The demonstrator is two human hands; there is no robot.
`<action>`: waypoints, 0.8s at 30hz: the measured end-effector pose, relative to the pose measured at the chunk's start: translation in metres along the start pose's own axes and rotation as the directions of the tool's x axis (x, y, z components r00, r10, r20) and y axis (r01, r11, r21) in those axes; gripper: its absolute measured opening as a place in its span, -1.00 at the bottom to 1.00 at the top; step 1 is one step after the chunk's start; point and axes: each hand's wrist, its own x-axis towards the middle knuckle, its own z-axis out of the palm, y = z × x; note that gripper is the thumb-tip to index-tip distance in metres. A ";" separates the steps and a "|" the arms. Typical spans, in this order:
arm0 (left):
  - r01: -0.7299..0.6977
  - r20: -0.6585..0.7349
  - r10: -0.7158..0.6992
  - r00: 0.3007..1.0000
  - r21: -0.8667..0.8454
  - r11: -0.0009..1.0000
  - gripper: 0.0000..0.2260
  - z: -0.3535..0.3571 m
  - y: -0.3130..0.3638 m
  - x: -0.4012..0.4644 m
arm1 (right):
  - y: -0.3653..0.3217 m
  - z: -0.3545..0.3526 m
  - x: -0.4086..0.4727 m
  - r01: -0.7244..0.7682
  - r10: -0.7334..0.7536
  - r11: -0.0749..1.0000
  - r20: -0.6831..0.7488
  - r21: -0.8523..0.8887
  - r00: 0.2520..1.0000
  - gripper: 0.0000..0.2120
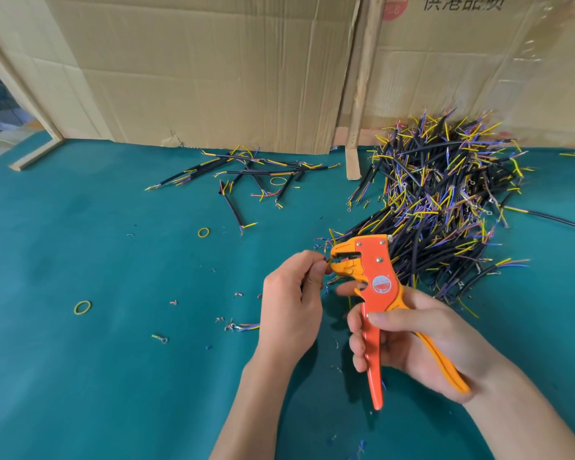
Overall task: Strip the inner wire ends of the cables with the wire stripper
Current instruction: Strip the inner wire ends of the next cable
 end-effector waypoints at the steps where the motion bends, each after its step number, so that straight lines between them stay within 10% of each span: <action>1: -0.003 0.005 0.003 1.000 0.005 1.000 -0.81 0.000 -0.001 0.000 | 0.000 -0.001 0.000 -0.002 0.002 1.000 0.000 -0.004 1.000 -0.48; 24: -0.140 0.022 0.141 0.990 0.343 0.929 -0.93 -0.002 -0.005 0.000 | -0.008 -0.011 -0.005 -0.033 0.032 0.997 -0.021 -0.070 0.999 -0.38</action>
